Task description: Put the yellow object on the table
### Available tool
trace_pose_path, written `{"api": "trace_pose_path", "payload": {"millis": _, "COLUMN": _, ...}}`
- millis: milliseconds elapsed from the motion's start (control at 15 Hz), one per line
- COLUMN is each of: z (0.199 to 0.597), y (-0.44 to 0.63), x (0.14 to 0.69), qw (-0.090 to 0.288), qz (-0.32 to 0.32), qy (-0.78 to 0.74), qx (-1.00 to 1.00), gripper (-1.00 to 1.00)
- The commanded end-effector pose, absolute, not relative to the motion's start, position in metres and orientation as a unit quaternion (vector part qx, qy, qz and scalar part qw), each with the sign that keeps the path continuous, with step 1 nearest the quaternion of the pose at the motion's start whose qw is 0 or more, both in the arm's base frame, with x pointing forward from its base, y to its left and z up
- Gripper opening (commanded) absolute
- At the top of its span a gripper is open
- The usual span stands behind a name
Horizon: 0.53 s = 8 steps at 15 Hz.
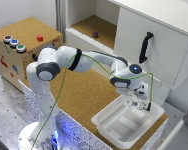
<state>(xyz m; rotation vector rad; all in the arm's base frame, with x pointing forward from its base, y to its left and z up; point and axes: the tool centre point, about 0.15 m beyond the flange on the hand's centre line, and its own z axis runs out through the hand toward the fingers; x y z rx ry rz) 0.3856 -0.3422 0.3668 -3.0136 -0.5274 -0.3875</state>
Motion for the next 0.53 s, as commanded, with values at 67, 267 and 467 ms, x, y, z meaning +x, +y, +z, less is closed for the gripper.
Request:
{"api": "trace_pose_path", "payload": {"millis": 67, "z": 0.355, "y": -0.248, "x": 0.398, "qw": 0.031, "qz": -0.107, "qy": -0.128, "qx": -0.986, "gripper": -1.0}}
{"api": "trace_pose_path", "payload": {"millis": 267, "z": 0.33, "y": -0.216, "x": 0.397, "qw": 0.028, "qz": -0.08, "qy": -0.112, "qx": -0.99, "gripper": -1.0}}
{"api": "trace_pose_path", "payload": {"millis": 467, "z": 0.301, "y": -0.193, "x": 0.39, "qw": 0.018, "qz": -0.06, "qy": -0.102, "qx": -0.993, "gripper": -1.0}}
